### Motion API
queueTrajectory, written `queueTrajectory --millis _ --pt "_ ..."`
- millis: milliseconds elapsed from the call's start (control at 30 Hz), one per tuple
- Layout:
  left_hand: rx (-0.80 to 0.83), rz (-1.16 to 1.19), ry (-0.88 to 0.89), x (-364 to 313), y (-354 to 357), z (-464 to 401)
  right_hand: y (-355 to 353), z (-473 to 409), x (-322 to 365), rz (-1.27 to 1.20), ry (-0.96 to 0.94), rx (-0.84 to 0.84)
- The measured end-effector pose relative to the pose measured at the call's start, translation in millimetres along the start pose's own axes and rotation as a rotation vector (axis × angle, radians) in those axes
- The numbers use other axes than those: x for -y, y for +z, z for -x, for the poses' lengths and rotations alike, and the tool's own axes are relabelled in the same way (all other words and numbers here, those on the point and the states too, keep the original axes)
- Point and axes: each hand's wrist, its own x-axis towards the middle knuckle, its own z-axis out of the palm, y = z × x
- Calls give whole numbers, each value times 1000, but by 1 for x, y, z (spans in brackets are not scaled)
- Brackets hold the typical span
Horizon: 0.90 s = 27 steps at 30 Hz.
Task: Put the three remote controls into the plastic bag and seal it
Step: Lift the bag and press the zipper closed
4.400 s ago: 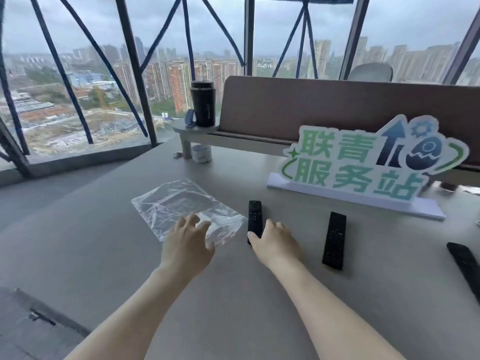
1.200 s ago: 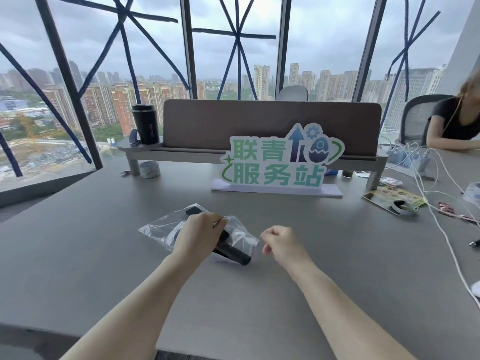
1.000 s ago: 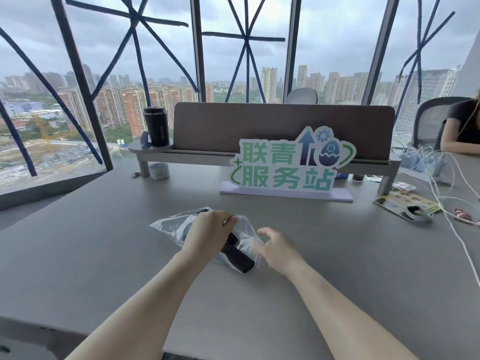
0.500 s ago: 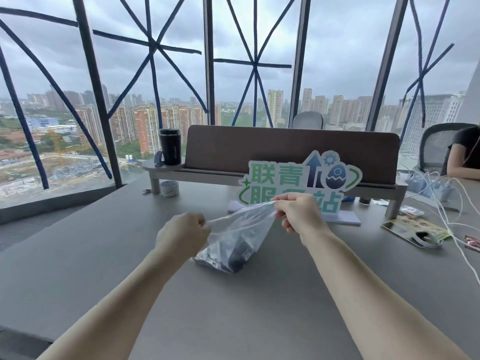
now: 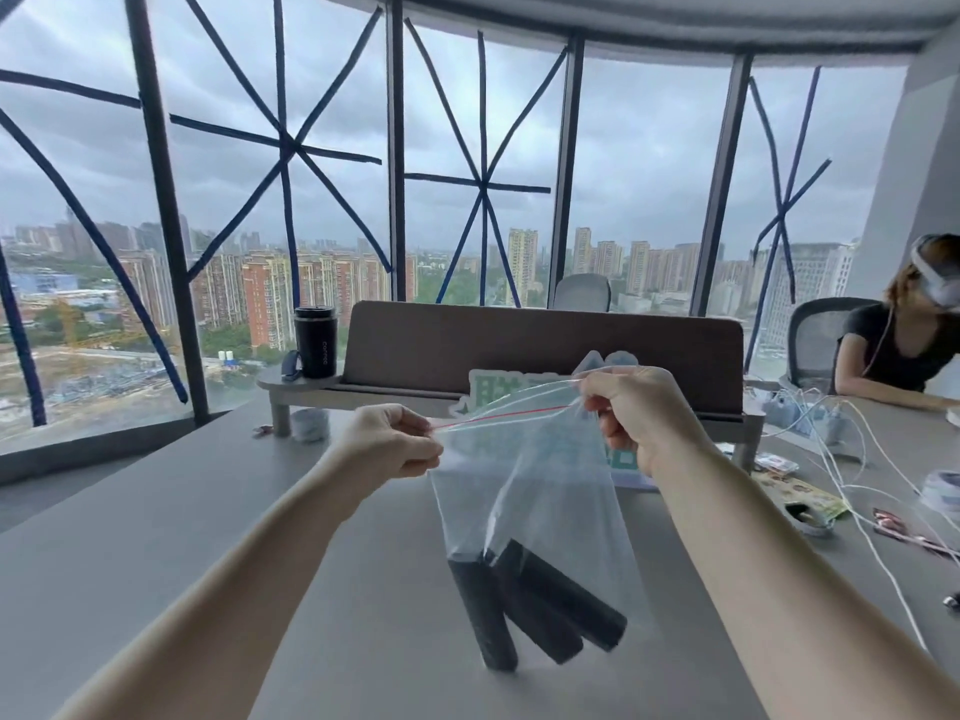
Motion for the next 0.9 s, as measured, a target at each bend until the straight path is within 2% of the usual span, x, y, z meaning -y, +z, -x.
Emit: queueTrajectory --millis 133,200,233,300,367,400,500,533,667,900 --pt "-9 -267 94 15 19 5 -11 2 2 77 -43 7" --pt "-9 -264 107 18 24 3 -17 4 4 125 -87 -30" --pt "-18 -218 115 18 25 2 -22 3 4 205 -133 -82" --pt "-41 -133 155 10 28 0 -29 4 3 542 -254 -218" --pt "-47 -101 212 -1 34 -1 -27 9 4 788 -370 -255" --pt "-42 -100 238 -6 39 -2 -21 14 6 800 -439 -193" --pt "-36 -121 292 -13 53 -6 4 31 8 800 -585 143" --pt "-37 -141 312 -14 56 -6 11 35 7 806 -601 188" --pt "-32 -179 364 -16 59 -6 16 29 6 732 -573 159" --pt "2 -143 373 -21 52 -4 17 16 19 699 -488 328"
